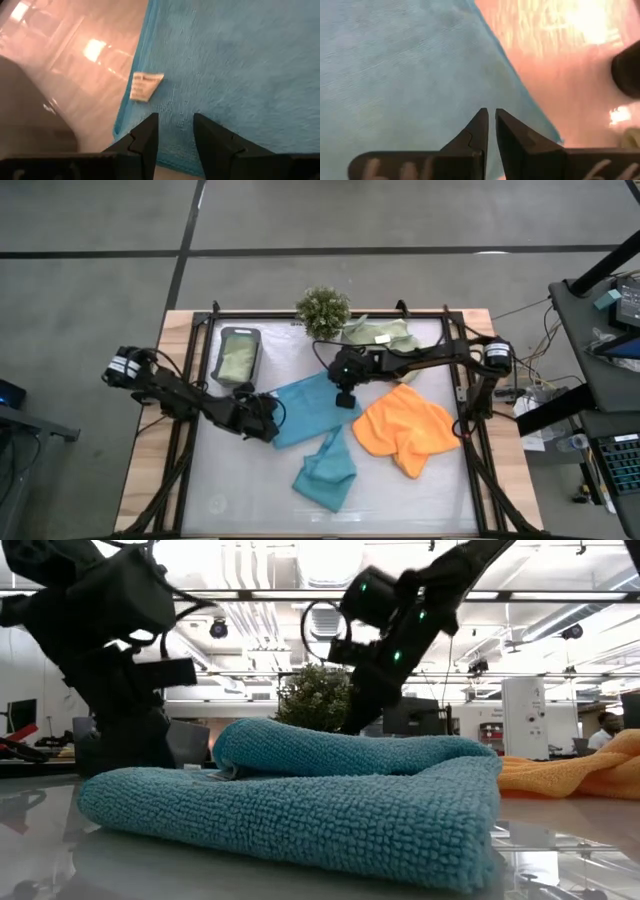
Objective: Fold microfiber towels
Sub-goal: Fold the left blue microfiber cloth
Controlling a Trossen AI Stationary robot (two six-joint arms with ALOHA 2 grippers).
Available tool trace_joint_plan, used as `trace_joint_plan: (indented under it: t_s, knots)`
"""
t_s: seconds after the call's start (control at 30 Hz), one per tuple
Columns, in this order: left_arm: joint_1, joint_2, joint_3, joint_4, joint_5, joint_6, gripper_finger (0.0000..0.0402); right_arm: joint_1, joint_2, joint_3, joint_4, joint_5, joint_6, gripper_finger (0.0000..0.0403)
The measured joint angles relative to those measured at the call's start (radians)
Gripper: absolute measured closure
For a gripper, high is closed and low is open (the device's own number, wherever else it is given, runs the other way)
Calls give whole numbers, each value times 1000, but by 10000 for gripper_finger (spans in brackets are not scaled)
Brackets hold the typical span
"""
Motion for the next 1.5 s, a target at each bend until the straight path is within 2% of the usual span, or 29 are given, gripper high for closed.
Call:
trace_joint_plan:
  t_s: [0.1, 0.2, 0.27, 0.37, 0.5, 0.77, 0.87, 1.0, 1.13, 1.27, 1.5]
  knots:
    - [0, -33, 16, 6, 0, 26, 293, 5, -34, -1, -58, -3, 84, 375]
    - [-1, -68, 40, 9, 0, 54, 293, 3, -54, -1, -97, -9, 247, 373]
    - [-1, -86, 57, 9, 0, 57, 293, -1, -58, -1, -121, -55, 317, 367]
    - [-4, -93, 75, 17, 4, 58, 293, -2, -58, -2, -166, -150, 358, 346]
    - [-8, -87, 68, 85, 6, 61, 293, -1, -58, -2, -217, -165, 420, 300]
    - [-7, -74, 65, 116, -1, 126, 293, -23, -57, -9, -242, -157, 468, 199]
    - [-7, -74, 64, 136, -43, 141, 293, -32, -51, -21, -228, -156, 503, 169]
    - [-7, -74, 53, 136, -46, 157, 293, -36, -40, -49, -261, -157, 535, 139]
    - [-7, -74, 34, 133, -36, 162, 293, -55, -38, -63, -244, -157, 579, 118]
    - [-7, -63, 27, 132, 29, 162, 293, -76, -38, -66, -219, -157, 589, 105]
    - [-8, -19, 20, 136, 40, 161, 293, -100, -38, -83, -174, -156, 589, 100]
